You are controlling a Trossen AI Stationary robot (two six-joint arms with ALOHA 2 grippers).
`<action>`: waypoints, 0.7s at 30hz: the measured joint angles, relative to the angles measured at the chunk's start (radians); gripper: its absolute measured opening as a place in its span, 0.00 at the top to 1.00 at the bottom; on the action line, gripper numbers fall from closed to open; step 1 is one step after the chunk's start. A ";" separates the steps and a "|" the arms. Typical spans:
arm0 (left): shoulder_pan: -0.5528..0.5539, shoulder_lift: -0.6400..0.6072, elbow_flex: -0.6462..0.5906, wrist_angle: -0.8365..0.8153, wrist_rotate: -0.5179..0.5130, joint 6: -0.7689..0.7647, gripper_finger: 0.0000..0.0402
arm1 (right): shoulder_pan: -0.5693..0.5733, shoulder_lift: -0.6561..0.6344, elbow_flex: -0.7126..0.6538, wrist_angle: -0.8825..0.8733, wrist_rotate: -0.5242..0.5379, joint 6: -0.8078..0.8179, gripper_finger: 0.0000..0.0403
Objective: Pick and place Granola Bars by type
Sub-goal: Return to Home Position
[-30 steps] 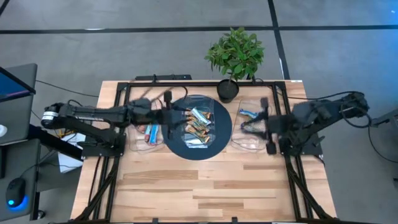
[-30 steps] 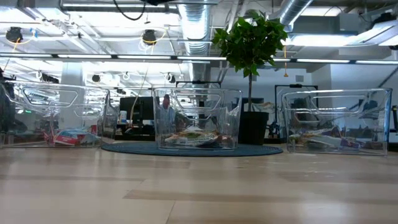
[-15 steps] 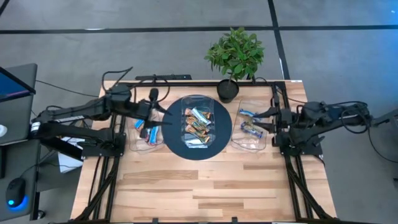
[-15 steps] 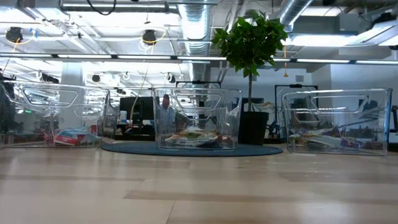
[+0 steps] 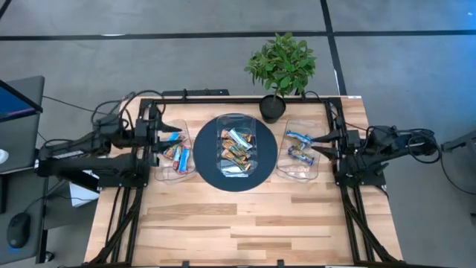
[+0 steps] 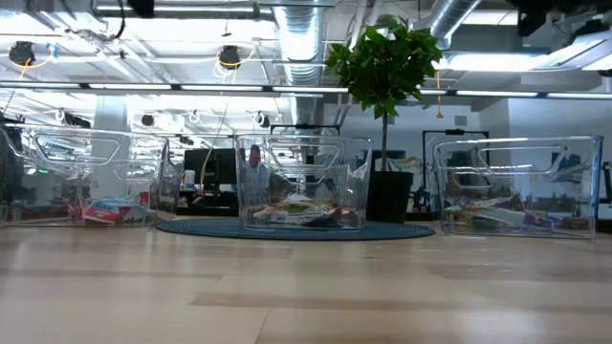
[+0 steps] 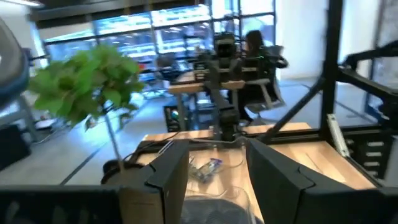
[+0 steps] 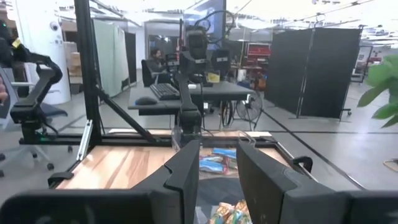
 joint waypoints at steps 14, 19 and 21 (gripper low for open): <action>-0.027 -0.467 -0.413 0.089 -0.060 -0.022 0.61 | -0.001 -0.054 -0.181 0.047 0.001 0.028 0.75; -0.026 -0.454 -0.454 0.118 -0.084 -0.039 0.61 | -0.002 -0.105 -0.275 0.137 0.004 0.026 0.75; -0.027 -0.448 -0.466 0.123 -0.089 -0.046 0.61 | -0.002 -0.131 -0.296 0.140 0.003 0.026 0.75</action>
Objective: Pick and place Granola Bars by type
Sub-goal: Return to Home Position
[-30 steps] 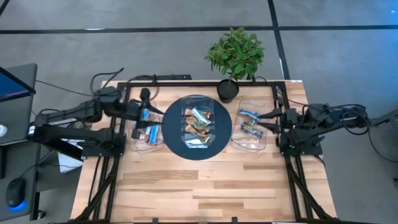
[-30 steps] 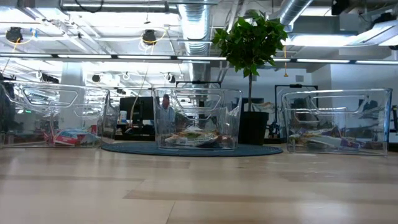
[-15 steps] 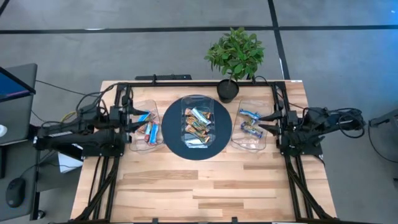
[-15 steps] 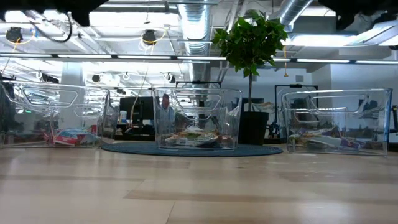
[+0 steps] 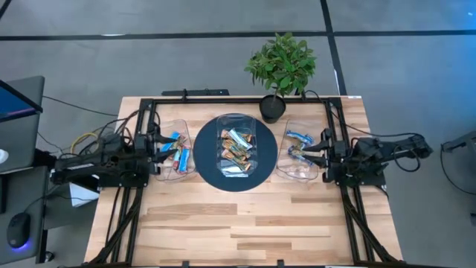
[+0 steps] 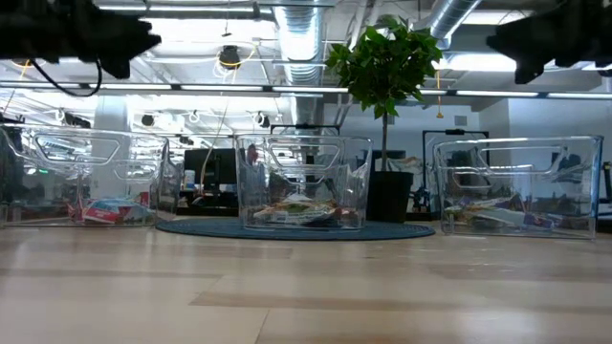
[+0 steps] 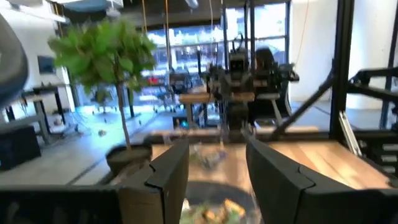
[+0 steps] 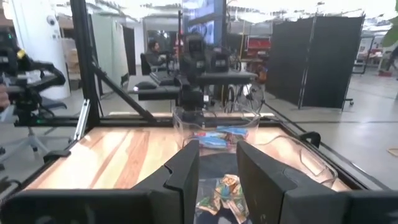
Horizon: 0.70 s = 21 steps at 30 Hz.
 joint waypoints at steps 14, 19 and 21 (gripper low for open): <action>0.000 -0.022 -0.165 0.168 0.009 -0.027 0.61 | 0.001 -0.120 -0.142 0.100 -0.049 0.010 0.75; 0.000 -0.023 -0.165 0.208 0.045 -0.029 0.61 | 0.001 -0.120 -0.195 0.183 -0.054 0.009 0.75; 0.000 -0.022 -0.166 0.201 0.045 -0.026 0.61 | 0.002 -0.120 -0.197 0.184 -0.054 0.011 0.75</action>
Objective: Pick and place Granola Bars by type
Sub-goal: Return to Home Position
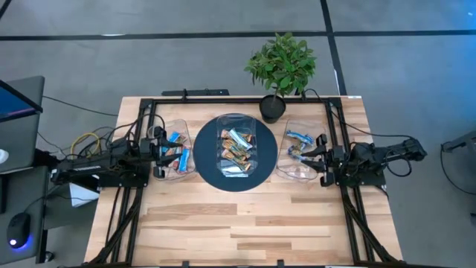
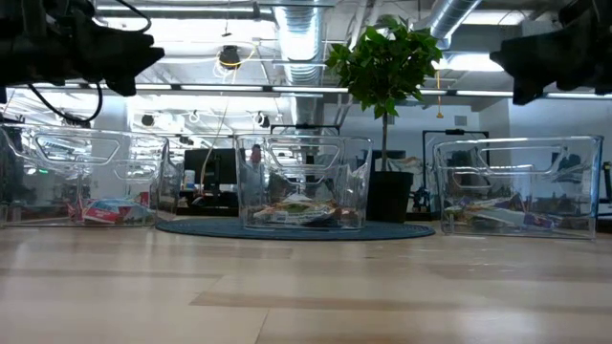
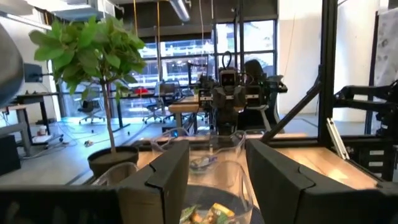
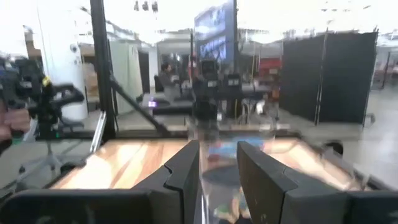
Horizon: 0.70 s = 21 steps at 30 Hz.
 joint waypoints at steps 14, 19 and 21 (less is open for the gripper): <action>0.000 0.000 -0.001 -0.059 0.015 0.067 0.61 | -0.127 0.000 -0.001 -0.124 -0.186 -0.090 0.75; 0.000 0.000 -0.001 -0.071 0.000 0.074 0.61 | -0.226 0.000 -0.001 -0.120 -0.265 -0.076 0.75; 0.000 0.000 -0.001 -0.099 -0.001 0.076 0.61 | -0.231 0.000 -0.002 -0.118 -0.279 -0.087 0.75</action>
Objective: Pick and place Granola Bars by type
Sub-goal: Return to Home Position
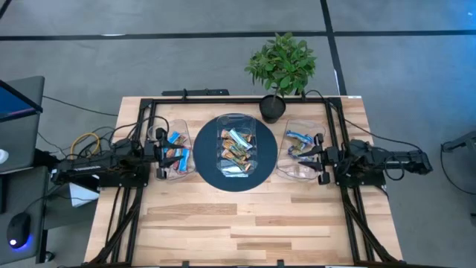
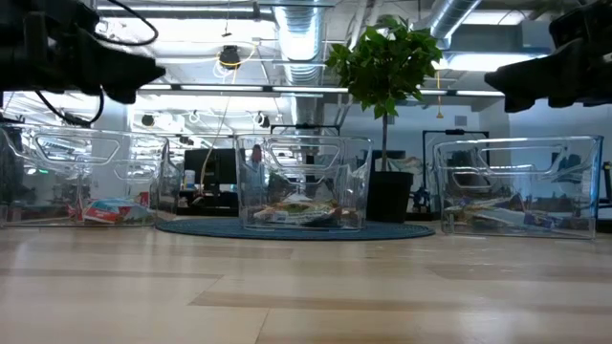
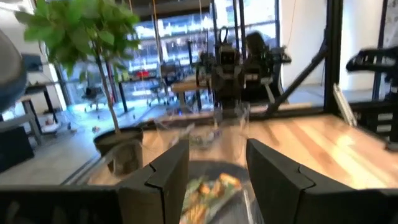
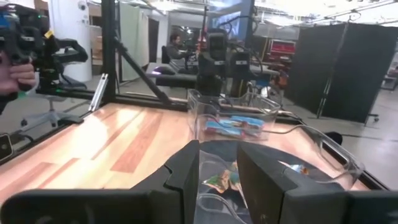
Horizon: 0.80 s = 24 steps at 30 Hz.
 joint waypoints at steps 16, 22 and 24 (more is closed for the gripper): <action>-0.001 0.000 -0.001 -0.095 -0.078 -0.011 0.61 | 0.000 0.001 -0.001 -0.006 0.096 0.022 0.75; -0.001 0.000 -0.001 -0.095 -0.077 0.002 0.61 | 0.012 0.034 -0.001 -0.006 0.094 0.019 0.75; -0.001 0.000 -0.001 -0.095 -0.077 0.006 0.61 | 0.021 0.049 -0.001 -0.006 0.094 0.015 0.75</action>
